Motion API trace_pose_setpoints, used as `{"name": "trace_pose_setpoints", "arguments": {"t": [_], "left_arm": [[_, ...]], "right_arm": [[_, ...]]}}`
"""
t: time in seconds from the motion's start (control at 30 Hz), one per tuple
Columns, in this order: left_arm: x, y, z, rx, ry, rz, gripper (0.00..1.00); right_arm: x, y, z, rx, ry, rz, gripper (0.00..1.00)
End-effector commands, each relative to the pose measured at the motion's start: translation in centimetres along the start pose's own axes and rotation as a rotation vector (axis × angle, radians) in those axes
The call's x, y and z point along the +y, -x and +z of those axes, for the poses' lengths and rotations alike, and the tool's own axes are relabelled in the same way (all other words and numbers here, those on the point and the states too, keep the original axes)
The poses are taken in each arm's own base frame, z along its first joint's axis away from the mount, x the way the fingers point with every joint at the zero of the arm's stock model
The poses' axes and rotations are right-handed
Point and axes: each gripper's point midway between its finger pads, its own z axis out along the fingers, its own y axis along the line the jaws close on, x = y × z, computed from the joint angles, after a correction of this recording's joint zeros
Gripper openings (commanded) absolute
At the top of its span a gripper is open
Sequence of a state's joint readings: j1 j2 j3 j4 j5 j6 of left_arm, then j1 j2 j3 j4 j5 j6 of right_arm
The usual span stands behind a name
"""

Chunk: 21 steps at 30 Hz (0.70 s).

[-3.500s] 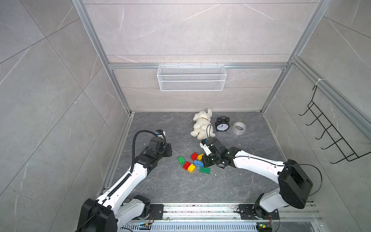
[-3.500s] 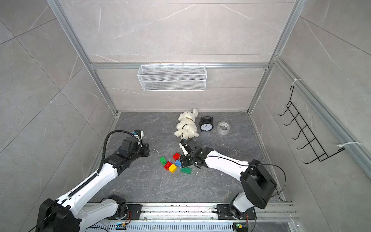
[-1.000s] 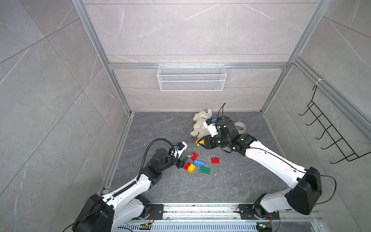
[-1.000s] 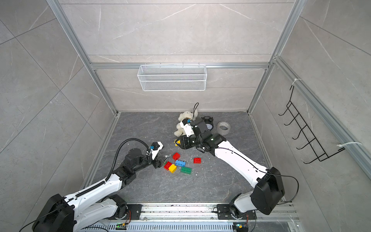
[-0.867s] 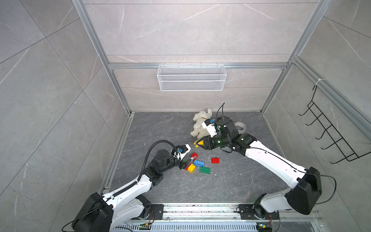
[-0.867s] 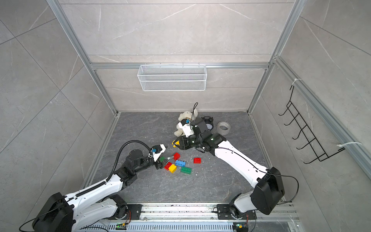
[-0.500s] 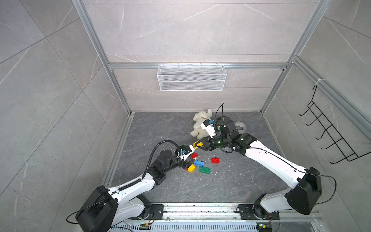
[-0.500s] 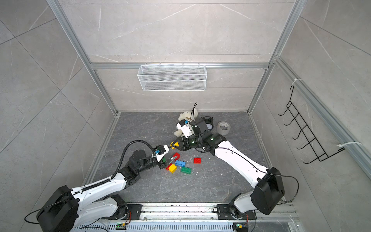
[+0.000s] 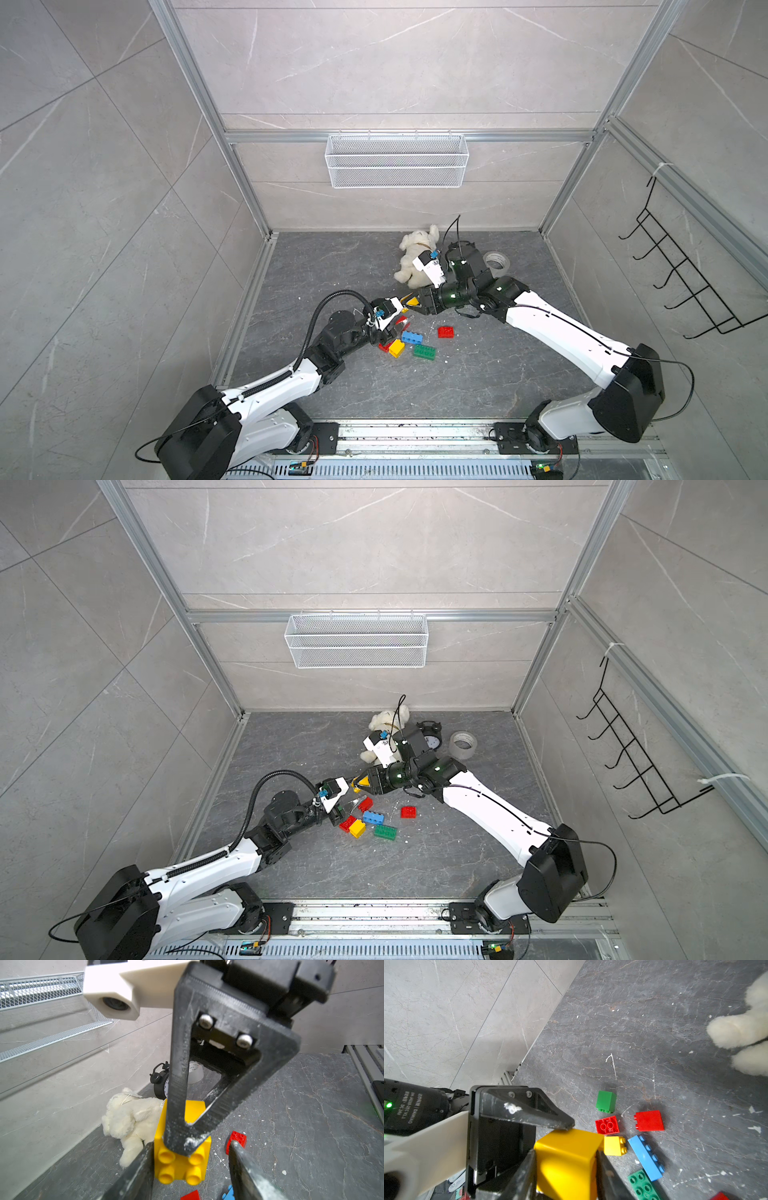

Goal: Assemble the letter r with lego
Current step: Place the lego brick at the center of the board.

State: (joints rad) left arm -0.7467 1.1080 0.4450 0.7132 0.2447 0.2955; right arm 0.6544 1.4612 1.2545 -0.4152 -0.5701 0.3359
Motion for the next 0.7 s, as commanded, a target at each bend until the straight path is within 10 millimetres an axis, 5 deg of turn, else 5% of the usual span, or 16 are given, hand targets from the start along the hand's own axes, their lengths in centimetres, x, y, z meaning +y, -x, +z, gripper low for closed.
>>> {"name": "trace_pose_setpoints", "arguments": {"t": [0.0,0.2,0.4,0.67], "left_arm": [[0.8,3.7,0.1,-0.105,0.019,0.057,0.56],[0.4,3.3,0.3,-0.084,-0.006,0.056,0.4],[0.3,3.1,0.2,-0.075,-0.007,0.045,0.35],[1.4,1.3,0.1,0.099,0.035,-0.047,0.29]], "right_arm": [[0.0,-0.8,0.7,0.032,0.017,-0.015,0.38],[0.1,-0.8,0.8,0.025,0.02,-0.018,0.38],[0.4,-0.5,0.7,0.011,0.036,-0.02,0.39],[0.4,0.6,-0.3,-0.041,-0.003,-0.035,0.54]]}}
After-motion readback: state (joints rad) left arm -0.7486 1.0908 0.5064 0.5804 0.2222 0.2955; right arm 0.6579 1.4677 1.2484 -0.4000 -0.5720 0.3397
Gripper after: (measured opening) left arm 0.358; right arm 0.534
